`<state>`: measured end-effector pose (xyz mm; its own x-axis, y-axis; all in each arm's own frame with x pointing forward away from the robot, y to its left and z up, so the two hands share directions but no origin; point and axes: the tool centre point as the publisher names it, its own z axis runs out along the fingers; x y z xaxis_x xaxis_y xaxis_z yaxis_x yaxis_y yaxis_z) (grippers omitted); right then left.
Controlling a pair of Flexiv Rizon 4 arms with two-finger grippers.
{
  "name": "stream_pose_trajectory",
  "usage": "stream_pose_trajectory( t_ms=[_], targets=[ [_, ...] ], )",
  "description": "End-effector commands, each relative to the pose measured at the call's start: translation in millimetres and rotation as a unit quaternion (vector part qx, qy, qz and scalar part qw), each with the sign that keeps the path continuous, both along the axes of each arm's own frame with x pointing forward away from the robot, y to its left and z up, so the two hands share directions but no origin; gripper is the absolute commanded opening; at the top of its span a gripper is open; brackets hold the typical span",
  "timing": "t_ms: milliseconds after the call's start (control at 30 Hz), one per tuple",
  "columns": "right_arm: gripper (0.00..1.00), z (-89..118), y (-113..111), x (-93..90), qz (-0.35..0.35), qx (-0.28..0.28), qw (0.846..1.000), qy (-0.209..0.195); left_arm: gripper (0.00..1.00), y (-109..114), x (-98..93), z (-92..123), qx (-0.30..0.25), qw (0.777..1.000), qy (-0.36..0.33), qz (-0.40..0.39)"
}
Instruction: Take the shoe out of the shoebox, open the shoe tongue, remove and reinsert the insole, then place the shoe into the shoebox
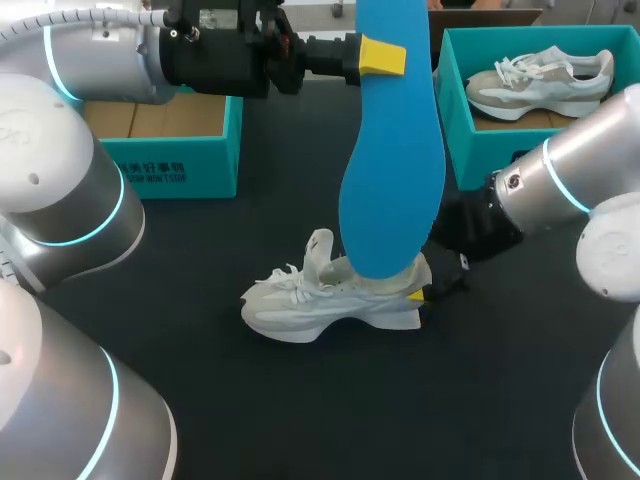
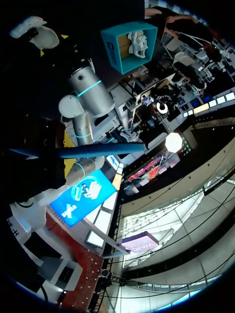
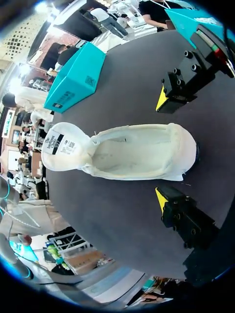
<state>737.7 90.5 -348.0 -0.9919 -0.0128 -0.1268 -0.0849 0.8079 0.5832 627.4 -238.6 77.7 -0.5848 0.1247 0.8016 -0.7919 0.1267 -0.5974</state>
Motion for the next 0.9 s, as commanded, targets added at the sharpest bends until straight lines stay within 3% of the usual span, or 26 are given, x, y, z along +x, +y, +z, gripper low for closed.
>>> stream_pose_trajectory(
  t_ms=[33, 367, 900],
  targets=[
    [1.0, 20.7, 1.0, -2.6, 0.0, -0.067, 0.998, 0.017, 0.0, 0.5, -1.3, -1.4, -0.001, 1.0, 0.0, 0.001],
    [1.0, 25.0, 19.4, -0.6, -0.02, -0.142, 0.99, 0.012, 0.0, 0.5, -1.3, -1.4, -0.001, 1.0, 0.0, 0.001],
    [1.0, 21.4, 31.6, 2.6, -0.022, -0.151, 0.988, 0.027, 0.0, 0.5, -1.3, -1.4, -0.001, 1.0, 0.0, 0.001]
  ],
)
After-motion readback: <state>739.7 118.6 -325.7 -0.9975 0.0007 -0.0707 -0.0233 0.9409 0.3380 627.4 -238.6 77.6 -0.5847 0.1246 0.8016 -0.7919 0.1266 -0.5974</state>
